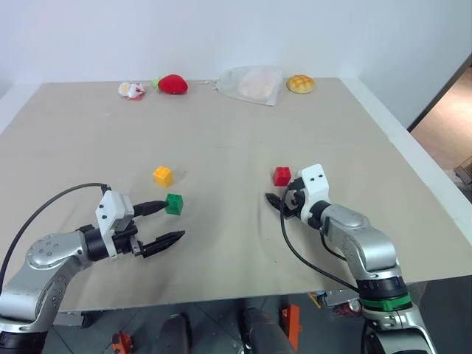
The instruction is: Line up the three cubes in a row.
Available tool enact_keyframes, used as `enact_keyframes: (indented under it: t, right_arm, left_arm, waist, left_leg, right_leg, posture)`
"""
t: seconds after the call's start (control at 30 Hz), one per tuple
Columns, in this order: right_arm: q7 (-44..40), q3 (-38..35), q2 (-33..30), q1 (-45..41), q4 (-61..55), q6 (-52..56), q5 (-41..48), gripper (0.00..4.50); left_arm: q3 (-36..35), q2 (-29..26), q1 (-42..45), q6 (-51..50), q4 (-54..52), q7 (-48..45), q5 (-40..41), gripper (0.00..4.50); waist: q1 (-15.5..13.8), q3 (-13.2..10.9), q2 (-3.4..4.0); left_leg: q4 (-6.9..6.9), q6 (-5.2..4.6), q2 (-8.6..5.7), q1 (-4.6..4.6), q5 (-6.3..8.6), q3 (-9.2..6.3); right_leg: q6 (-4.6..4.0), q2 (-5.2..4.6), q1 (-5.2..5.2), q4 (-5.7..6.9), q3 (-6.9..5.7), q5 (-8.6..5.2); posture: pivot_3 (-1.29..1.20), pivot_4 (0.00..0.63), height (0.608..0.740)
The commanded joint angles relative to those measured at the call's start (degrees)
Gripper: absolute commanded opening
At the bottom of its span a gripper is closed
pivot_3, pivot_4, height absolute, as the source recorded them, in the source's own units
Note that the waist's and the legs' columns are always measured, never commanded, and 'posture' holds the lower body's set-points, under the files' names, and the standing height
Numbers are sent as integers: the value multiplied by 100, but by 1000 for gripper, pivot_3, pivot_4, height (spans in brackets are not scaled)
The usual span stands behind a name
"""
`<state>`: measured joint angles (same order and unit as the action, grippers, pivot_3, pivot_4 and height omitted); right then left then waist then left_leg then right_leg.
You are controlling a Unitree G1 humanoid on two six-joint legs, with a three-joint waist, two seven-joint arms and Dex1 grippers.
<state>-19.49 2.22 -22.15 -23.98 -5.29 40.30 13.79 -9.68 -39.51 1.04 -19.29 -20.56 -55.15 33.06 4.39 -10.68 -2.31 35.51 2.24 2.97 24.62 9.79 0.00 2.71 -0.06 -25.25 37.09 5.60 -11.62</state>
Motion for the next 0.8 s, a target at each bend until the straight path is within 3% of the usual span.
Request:
enact_keyframes:
  t: [0.03,0.47,0.5,0.73,0.8]
  right_arm:
    - [113,-88,90,-322,202,-282,-165,4285]
    - [317,-224,415,-1015,1420,-804,-381,4285]
    - [335,-228,422,-1044,1505,-854,-405,3733]
    - [253,-242,449,-1170,1816,-1133,-436,1307]
    - [148,-229,396,-1232,1928,-1232,-448,1270]
  left_arm:
    - [-23,-10,116,-29,-208,68,58,4248]
    - [-6,154,49,-41,-455,404,18,4248]
    - [-14,157,29,-45,-482,423,20,4284]
    - [-96,140,-161,-44,-606,527,41,4284]
    - [-138,116,-234,-51,-599,526,46,4284]
  waist:
    - [6,0,0]
    - [7,0,0]
    - [7,0,0]
    - [8,0,0]
    - [9,0,0]
  left_leg:
    - [1,0,0,-1,0,0]
    - [4,-2,0,0,-2,0]
    - [4,-3,0,0,-2,0]
    - [3,-3,0,0,-2,0]
    - [3,-3,0,-1,-2,0]
  right_leg:
    - [1,0,1,0,1,1]
    - [3,2,2,3,3,4]
    - [4,2,2,3,3,5]
    - [4,3,2,3,4,4]
    - [4,3,2,3,6,5]
  posture:
    - [0,150,739]
    - [0,150,739]
    - [0,150,739]
    - [0,150,739]
    - [0,150,739]
